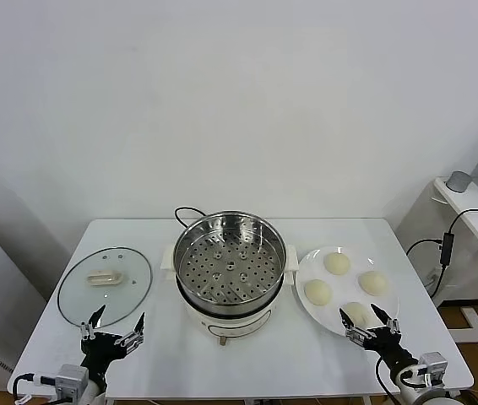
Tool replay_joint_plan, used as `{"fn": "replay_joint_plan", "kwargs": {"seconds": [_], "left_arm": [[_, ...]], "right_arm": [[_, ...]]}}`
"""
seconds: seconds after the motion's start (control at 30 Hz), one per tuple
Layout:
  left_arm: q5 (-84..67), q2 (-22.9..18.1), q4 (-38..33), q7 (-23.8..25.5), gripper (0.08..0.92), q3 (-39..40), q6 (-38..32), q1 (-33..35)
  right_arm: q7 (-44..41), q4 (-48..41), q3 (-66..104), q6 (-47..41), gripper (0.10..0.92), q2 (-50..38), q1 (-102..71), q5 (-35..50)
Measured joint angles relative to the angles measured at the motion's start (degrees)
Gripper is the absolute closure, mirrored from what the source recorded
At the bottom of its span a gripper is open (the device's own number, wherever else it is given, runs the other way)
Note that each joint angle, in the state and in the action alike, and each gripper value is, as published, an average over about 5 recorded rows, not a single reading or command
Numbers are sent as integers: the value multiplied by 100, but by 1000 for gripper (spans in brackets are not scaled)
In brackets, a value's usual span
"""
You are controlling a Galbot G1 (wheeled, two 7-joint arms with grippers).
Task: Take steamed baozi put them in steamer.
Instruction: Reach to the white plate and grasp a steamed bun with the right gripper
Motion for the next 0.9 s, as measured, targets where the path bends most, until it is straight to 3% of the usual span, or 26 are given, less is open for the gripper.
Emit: {"fn": "replay_joint_plan", "kwargs": {"seconds": [0.47, 0.9], "left_arm": [[68, -78, -43, 2, 177, 41, 8, -25], [217, -214, -189, -16, 177, 68, 5, -4]], "right_arm": [[-365, -150, 216, -394, 203, -519, 609, -466], [-3140, -1257, -564, -495, 203, -2243, 3131, -2903]]}}
